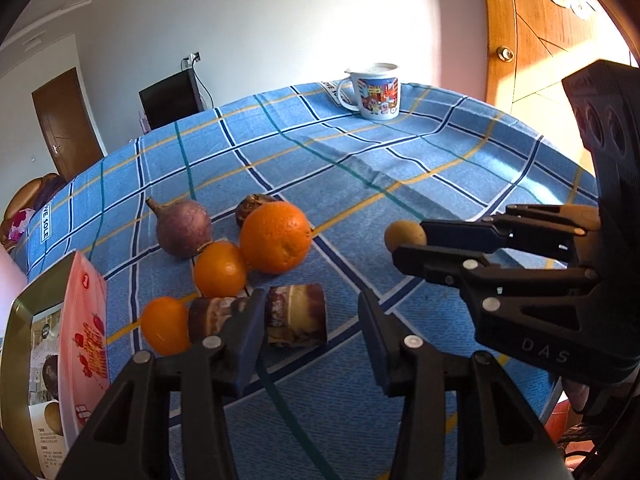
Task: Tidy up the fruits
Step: 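Grasp the sliced cylindrical stack with the left tool while the right tool grasps the yellow round fruit, then carry both items over the tin box and release them inside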
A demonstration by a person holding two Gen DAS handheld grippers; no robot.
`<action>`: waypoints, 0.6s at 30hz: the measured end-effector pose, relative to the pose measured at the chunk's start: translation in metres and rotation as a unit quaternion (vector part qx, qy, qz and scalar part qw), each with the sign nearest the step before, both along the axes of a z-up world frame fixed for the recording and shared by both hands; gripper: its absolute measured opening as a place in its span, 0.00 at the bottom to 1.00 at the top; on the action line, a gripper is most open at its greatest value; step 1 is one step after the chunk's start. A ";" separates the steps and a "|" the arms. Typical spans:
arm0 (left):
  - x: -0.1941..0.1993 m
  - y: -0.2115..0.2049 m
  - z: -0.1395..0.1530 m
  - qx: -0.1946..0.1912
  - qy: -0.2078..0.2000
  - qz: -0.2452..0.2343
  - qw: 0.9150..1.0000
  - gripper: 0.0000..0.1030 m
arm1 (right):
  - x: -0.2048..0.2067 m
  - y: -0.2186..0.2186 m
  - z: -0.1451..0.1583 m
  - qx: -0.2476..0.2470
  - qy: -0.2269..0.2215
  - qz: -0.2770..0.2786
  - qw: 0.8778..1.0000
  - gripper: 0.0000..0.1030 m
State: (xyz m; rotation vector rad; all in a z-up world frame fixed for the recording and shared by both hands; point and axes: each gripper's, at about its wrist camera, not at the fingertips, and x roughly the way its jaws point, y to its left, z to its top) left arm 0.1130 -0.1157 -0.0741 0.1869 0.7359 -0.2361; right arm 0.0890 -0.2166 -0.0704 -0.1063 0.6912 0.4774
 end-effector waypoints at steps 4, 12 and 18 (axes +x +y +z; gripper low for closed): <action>0.001 0.008 0.000 -0.023 0.006 0.006 1.000 0.30 | -0.002 0.001 0.001 -0.004 -0.008 0.002 1.000 0.26; -0.010 0.017 0.006 -0.054 -0.028 0.010 0.998 0.30 | -0.010 -0.003 0.005 0.014 -0.037 0.006 0.999 0.26; -0.018 0.020 0.012 -0.065 -0.060 0.014 0.996 0.30 | -0.016 -0.002 0.007 0.013 -0.061 0.006 0.998 0.26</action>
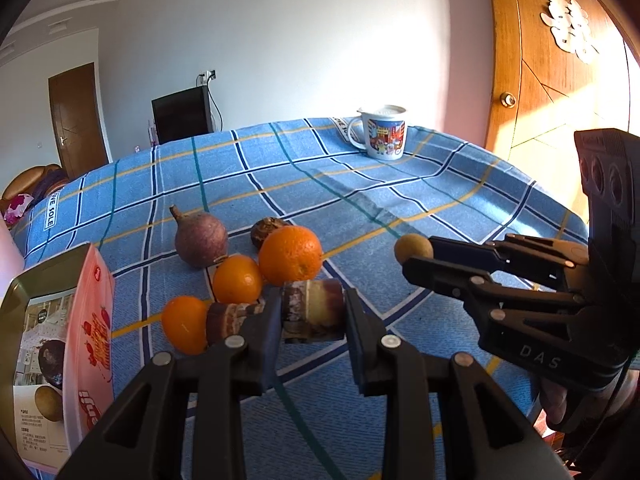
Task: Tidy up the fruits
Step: 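Carry both items over the tin box and release them inside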
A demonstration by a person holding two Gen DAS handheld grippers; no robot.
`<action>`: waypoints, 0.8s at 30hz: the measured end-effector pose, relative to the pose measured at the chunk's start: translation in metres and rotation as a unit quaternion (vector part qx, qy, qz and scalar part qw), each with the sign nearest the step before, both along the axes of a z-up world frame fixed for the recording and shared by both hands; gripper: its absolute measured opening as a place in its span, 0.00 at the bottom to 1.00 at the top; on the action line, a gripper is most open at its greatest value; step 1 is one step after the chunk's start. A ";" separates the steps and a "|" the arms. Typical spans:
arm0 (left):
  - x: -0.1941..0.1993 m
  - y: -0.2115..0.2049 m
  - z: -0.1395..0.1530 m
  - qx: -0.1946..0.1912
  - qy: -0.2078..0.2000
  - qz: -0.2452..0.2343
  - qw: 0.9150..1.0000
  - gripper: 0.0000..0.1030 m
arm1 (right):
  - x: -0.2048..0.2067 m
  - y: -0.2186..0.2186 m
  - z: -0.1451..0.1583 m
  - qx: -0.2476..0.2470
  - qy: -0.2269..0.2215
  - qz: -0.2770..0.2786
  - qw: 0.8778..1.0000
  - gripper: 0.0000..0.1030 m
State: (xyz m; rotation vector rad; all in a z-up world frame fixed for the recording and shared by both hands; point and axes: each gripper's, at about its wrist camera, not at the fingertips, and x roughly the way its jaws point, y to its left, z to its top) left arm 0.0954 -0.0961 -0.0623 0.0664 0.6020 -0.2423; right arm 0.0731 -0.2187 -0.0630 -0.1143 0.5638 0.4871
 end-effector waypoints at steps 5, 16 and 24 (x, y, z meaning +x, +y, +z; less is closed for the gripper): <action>-0.005 0.003 0.003 -0.005 -0.020 0.005 1.000 0.30 | -0.004 0.000 0.002 0.001 -0.016 0.004 1.000 0.26; -0.015 0.003 0.007 -0.003 -0.053 0.005 0.999 0.30 | -0.014 -0.001 0.005 0.007 -0.048 0.007 0.999 0.26; -0.020 0.004 0.008 -0.003 -0.068 0.005 0.998 0.30 | -0.020 -0.002 0.006 0.010 -0.070 0.010 0.997 0.26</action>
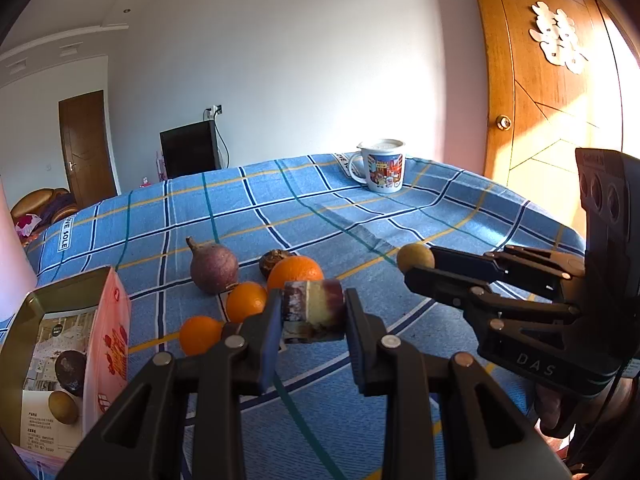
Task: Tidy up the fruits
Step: 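Carry both items over the tin box and release them inside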
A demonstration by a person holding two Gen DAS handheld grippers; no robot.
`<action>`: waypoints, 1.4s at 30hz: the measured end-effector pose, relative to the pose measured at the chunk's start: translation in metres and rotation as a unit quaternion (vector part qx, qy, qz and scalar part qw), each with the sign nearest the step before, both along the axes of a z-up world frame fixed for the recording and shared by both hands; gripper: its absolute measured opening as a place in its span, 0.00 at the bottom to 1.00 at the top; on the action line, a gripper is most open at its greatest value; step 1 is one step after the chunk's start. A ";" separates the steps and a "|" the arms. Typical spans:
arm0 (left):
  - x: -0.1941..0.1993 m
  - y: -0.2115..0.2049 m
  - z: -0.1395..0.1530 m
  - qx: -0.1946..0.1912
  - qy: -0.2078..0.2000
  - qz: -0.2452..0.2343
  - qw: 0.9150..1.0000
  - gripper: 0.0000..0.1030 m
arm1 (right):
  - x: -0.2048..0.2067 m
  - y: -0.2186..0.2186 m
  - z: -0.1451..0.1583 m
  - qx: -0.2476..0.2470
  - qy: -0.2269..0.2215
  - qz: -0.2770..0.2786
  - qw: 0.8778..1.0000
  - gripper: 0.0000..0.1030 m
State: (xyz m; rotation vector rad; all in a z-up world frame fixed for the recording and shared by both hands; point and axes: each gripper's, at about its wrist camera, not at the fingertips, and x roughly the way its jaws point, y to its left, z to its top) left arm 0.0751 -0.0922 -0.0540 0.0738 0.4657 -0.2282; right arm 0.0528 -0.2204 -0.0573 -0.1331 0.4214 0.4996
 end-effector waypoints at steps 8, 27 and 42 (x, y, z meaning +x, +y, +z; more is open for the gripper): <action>-0.006 0.002 0.002 -0.002 -0.016 0.003 1.000 0.30 | -0.006 -0.001 0.001 0.005 -0.019 0.002 1.000 0.26; -0.020 0.023 0.018 -0.020 -0.055 0.029 0.998 0.30 | -0.012 0.006 0.008 -0.002 -0.034 -0.003 0.999 0.26; -0.031 0.059 0.025 -0.031 -0.058 0.066 0.996 0.30 | -0.010 0.048 0.032 -0.011 -0.045 0.036 0.998 0.26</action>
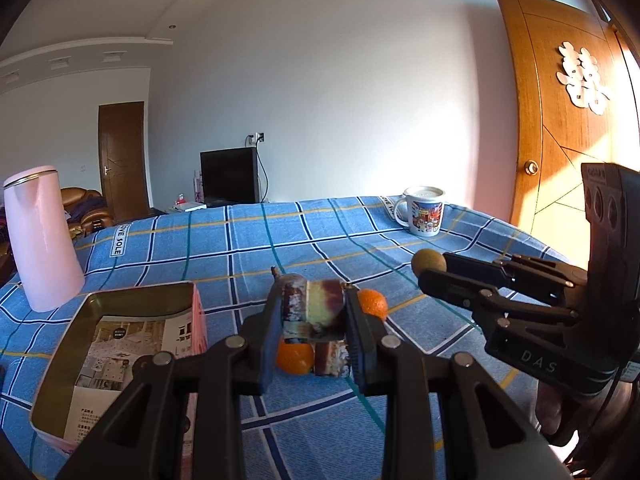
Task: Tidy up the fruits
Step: 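Carry both items over the tin box and release them inside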
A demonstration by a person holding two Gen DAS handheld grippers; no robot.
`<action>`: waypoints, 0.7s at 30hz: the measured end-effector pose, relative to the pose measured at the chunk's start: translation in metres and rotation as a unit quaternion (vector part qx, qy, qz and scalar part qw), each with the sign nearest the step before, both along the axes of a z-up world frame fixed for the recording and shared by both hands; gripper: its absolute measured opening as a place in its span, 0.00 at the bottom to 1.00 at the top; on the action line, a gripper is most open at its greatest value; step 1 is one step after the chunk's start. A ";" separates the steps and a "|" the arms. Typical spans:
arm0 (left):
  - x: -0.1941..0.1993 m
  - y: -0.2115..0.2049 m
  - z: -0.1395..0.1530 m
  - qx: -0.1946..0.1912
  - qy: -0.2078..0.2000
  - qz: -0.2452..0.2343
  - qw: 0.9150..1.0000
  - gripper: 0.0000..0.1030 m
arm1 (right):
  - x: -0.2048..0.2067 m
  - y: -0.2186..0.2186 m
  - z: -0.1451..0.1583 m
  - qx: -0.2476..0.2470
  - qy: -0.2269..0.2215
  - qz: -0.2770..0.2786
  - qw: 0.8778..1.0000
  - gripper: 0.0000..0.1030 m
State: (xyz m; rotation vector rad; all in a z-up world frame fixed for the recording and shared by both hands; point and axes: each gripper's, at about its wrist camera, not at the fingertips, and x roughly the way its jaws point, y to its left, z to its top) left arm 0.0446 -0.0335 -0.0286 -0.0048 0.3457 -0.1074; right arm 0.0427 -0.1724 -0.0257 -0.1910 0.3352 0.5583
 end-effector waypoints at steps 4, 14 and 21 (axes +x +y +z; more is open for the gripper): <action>-0.002 0.019 0.002 -0.010 -0.001 0.020 1.000 0.30 | 0.002 0.021 0.009 0.001 0.002 0.024 1.000 0.26; -0.007 0.087 0.004 -0.041 -0.001 0.090 0.995 0.30 | 0.006 0.079 0.024 -0.009 0.003 0.081 0.997 0.26; -0.008 0.131 -0.001 -0.054 0.011 0.141 0.989 0.30 | 0.009 0.116 0.023 -0.022 0.011 0.109 0.994 0.26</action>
